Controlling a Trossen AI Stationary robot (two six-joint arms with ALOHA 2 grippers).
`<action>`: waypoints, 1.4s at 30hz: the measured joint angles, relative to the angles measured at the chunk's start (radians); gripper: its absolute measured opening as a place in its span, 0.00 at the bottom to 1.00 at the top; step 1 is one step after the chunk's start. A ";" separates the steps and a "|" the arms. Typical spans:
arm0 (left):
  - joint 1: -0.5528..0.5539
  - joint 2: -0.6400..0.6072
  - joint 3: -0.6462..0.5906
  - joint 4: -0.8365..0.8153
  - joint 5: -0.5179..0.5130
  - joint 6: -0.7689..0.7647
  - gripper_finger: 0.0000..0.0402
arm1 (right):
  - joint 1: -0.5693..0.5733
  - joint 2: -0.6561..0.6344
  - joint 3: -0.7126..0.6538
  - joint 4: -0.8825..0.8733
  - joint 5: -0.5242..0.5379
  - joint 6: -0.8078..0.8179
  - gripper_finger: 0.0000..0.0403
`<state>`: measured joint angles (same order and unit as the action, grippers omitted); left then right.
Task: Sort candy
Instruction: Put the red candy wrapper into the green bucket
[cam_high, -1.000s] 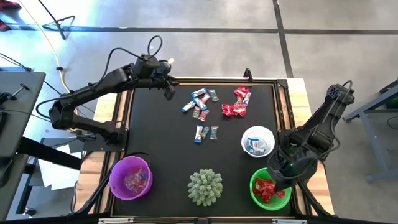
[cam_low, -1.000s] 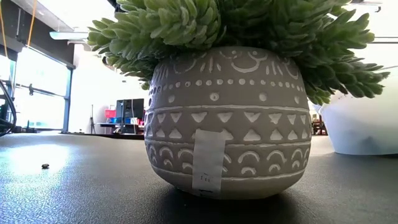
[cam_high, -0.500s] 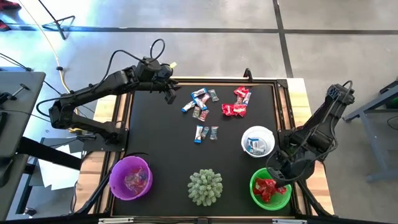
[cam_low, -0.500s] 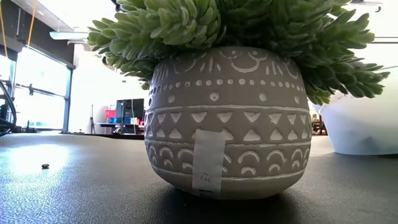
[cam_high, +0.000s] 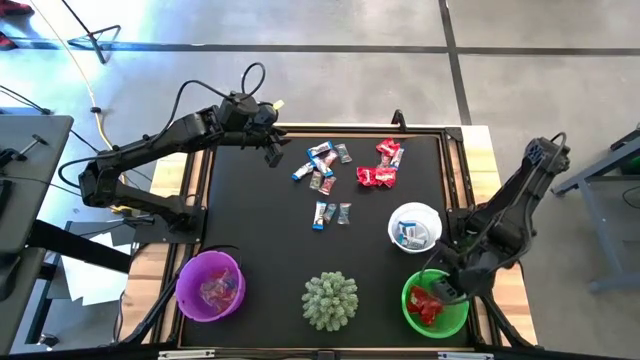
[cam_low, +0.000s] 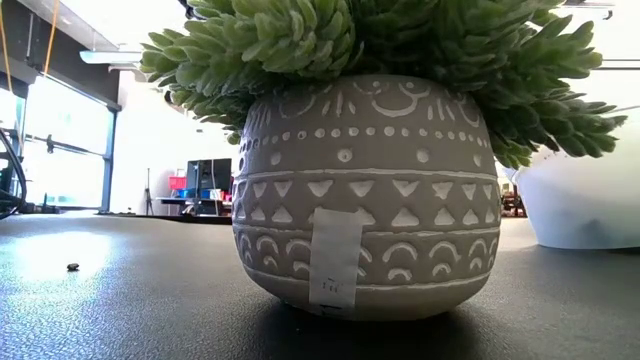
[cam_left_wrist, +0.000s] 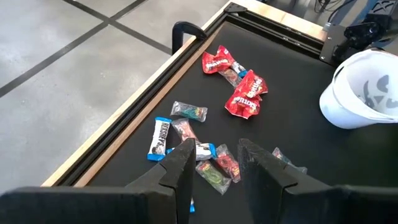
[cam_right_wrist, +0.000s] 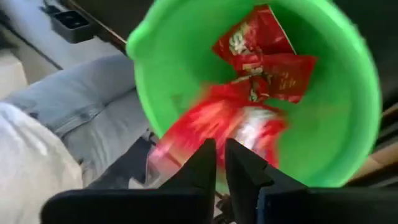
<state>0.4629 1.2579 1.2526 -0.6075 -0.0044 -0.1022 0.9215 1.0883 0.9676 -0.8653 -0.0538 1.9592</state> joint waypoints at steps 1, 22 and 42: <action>0.000 0.000 0.000 0.000 0.000 -0.001 0.26 | 0.000 0.011 0.000 -0.003 -0.004 0.013 0.08; 0.000 0.000 0.000 -0.002 0.000 -0.045 0.26 | -0.095 0.010 0.000 0.095 0.171 0.046 0.34; 0.002 0.000 0.000 0.009 0.000 0.032 0.26 | -0.735 -0.027 0.000 0.111 0.376 -0.873 0.29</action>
<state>0.4644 1.2579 1.2526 -0.5987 -0.0040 -0.0697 0.1863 1.0609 0.9680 -0.7544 0.3221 1.0867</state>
